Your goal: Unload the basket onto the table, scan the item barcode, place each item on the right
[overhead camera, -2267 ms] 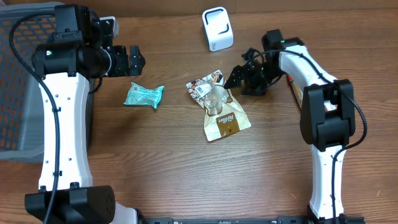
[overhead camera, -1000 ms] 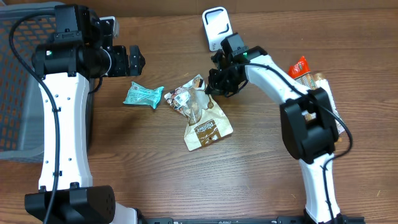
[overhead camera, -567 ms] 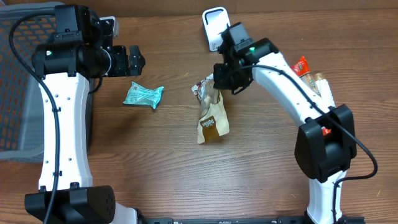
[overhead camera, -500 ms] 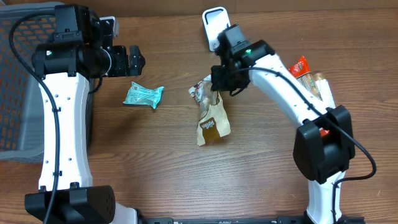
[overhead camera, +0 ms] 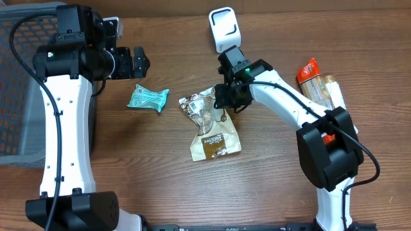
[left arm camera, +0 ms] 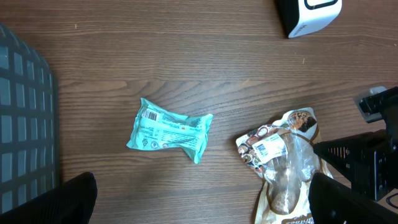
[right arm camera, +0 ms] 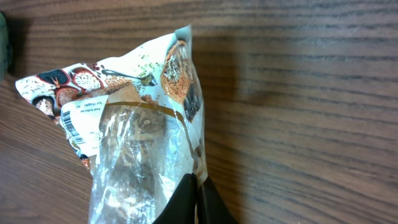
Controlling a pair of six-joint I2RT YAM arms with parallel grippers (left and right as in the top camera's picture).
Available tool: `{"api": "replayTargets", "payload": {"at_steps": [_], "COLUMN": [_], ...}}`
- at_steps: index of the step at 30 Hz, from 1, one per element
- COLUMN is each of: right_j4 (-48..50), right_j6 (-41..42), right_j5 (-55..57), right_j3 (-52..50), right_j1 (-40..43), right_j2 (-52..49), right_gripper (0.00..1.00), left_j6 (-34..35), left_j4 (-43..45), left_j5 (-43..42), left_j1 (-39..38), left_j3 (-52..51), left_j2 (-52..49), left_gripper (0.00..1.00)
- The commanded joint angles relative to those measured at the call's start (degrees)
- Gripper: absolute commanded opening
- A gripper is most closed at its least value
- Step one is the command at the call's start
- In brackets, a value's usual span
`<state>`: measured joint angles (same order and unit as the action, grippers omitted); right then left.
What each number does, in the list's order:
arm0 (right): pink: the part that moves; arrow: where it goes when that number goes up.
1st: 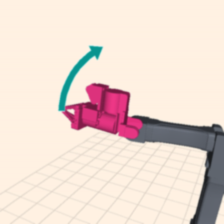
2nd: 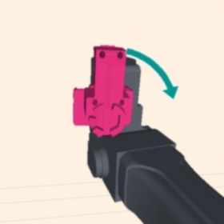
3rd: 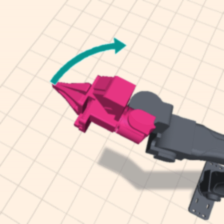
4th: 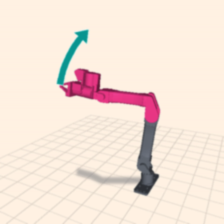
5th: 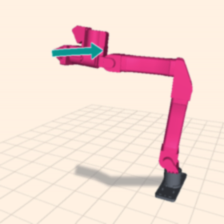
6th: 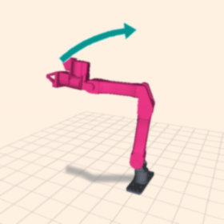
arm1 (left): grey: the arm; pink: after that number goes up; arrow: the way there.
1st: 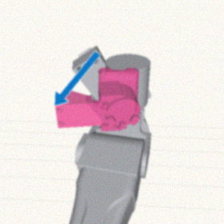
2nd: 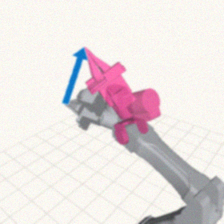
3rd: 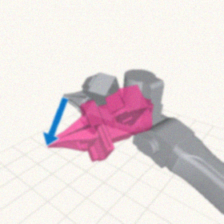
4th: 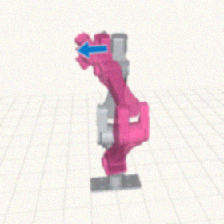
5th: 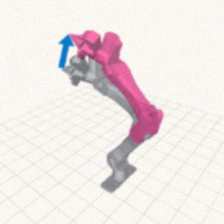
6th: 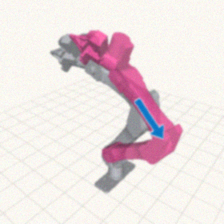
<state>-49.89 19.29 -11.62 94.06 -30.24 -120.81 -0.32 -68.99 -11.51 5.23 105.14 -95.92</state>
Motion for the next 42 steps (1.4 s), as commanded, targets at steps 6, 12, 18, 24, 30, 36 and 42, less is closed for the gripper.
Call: {"api": "replayTargets", "payload": {"at_steps": [6, 12, 18, 24, 30, 36, 42], "right_j4": [0.1, 0.0, -2.8, -5.2, -4.7, -0.3, 3.6], "right_j6": [0.2, -2.0, -10.6, -17.8, -18.3, -9.4, 4.9], "right_j5": [0.0, -5.2, -16.0, -24.4, -27.8, -21.3, -4.6], "right_j3": [-0.2, -0.3, -0.3, -0.3, -0.3, -0.3, -0.3], "right_j1": [1.2, 3.4, 8.0, 10.0, 9.1, 5.8, 2.0], "right_j2": [0.7, -1.6, -4.7, -8.4, -12.2, -13.9, -15.1], "right_gripper": [0.3, 0.42, 0.59, 0.72, 0.79, 0.8, 0.66], "left_j6": [0.3, 0.3, 0.3, 0.3, 0.3, 0.3, 0.3], "left_j4": [0.2, 0.2, 0.2, 0.2, 0.2, 0.2, 0.2], "left_j5": [0.1, 0.1, 0.1, 0.1, 0.1, 0.1, 0.1], "left_j1": [-0.5, -0.5, -0.5, -0.5, -0.5, -0.5, -0.5], "left_j3": [0.9, 0.9, 0.9, 0.9, 0.9, 0.9, 0.9], "left_j2": [0.0, 0.0, 0.0, 0.0, 0.0, 0.0, 0.0], "left_gripper": [1.0, 1.0, 1.0, 1.0, 0.99, 0.99, 1.0]}}
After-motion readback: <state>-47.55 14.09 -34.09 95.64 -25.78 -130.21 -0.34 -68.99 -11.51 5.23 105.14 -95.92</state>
